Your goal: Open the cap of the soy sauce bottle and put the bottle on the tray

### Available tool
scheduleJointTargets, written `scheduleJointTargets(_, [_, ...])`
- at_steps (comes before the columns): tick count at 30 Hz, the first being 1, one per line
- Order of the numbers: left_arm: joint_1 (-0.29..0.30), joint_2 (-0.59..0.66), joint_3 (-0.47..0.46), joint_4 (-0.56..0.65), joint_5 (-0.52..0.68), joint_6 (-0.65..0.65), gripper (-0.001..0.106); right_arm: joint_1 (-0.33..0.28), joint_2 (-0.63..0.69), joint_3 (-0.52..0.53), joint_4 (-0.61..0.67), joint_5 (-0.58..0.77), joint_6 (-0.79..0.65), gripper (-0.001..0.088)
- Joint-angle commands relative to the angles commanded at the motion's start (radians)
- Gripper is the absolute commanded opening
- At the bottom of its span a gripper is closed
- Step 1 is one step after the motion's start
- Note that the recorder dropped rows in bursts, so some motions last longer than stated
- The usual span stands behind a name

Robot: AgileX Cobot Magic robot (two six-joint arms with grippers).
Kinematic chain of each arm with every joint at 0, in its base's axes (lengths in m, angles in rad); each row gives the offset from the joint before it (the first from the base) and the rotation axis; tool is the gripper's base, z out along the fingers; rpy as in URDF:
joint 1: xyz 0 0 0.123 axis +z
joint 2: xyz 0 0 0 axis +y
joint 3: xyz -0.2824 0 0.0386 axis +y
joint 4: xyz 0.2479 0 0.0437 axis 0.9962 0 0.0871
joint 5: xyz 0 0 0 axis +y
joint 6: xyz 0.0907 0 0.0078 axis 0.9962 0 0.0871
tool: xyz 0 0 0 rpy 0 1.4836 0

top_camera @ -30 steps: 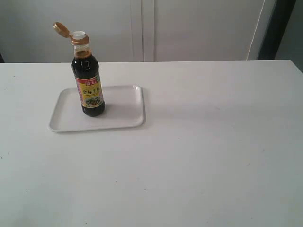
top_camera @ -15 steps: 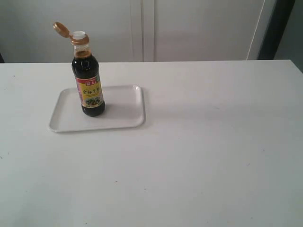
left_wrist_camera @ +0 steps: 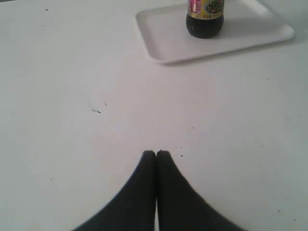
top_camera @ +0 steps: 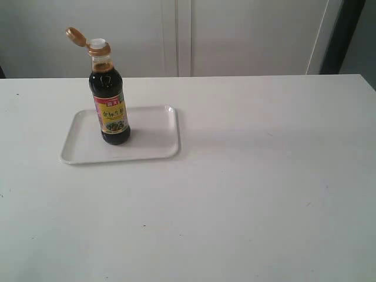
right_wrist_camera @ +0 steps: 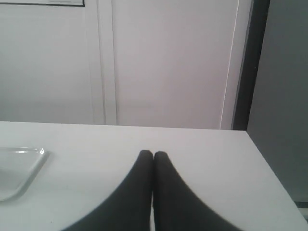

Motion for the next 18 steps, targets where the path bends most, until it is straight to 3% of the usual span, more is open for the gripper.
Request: scheduleJointTargets(18, [0.0,0.0,0.0,0.0,0.0,-0.002,0.0,0.0,-0.141,0.22,0.018,0.041,-0.019,0.0])
